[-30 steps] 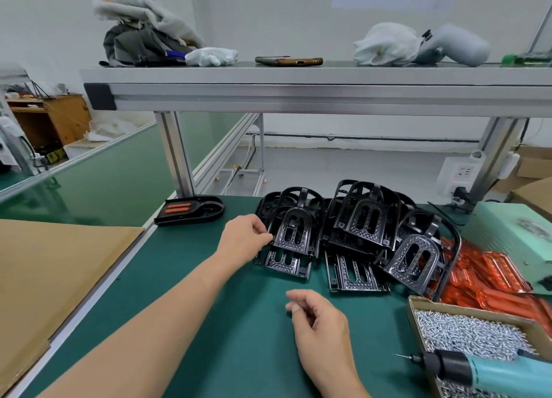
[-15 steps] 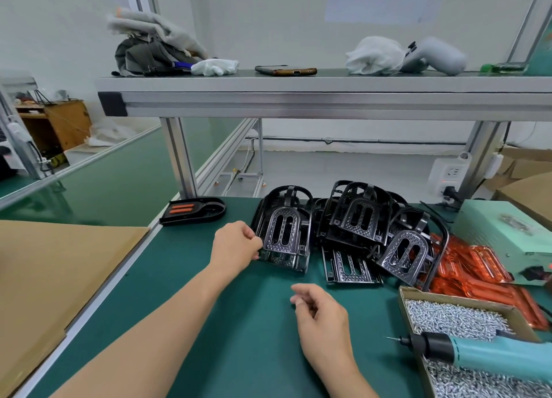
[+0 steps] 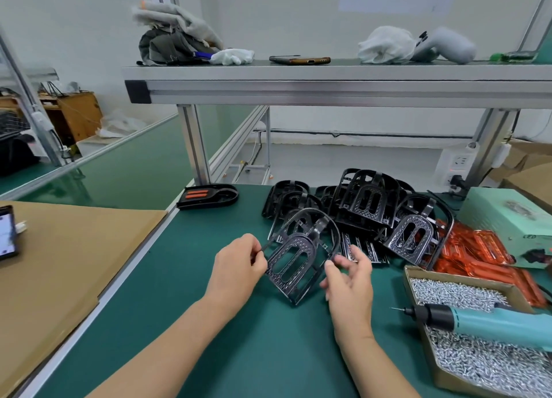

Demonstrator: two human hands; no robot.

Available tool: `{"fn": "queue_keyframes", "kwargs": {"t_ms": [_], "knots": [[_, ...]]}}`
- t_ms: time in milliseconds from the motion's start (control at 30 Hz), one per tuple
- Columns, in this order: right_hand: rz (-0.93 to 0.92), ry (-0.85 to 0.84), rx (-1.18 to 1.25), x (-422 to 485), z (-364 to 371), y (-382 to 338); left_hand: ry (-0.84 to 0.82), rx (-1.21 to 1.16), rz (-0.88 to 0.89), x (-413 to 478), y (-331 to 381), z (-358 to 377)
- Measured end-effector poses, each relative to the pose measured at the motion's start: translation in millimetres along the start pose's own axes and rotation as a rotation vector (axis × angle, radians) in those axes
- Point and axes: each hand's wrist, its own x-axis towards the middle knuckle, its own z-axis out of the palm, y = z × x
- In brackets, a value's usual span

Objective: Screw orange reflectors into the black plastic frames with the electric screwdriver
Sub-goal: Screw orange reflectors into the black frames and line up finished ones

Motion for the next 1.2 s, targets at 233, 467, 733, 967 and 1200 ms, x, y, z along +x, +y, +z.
{"fn": "queue_keyframes", "kwargs": {"t_ms": [233, 467, 733, 967, 1200], "knots": [[0.106, 0.006, 0.139, 1.4, 0.3, -11.1, 0.149, 0.048, 0.244, -20.5, 0.7, -11.7], [0.142, 0.008, 0.047, -11.2, -2.2, -24.9, 0.234, 0.068, 0.470, -36.8, 7.7, -19.2], [0.303, -0.282, -0.044, -30.1, -23.9, -30.5, 0.298, 0.098, 0.582, -64.9, 2.3, -37.6], [0.436, -0.280, 0.368, -41.5, -42.3, -35.2, 0.275, 0.148, 0.686, -94.1, 2.0, -35.2], [0.473, -0.261, 0.664, -41.1, -55.1, -35.7, 0.294, 0.152, 0.767, -110.1, -2.3, -30.0]]}}
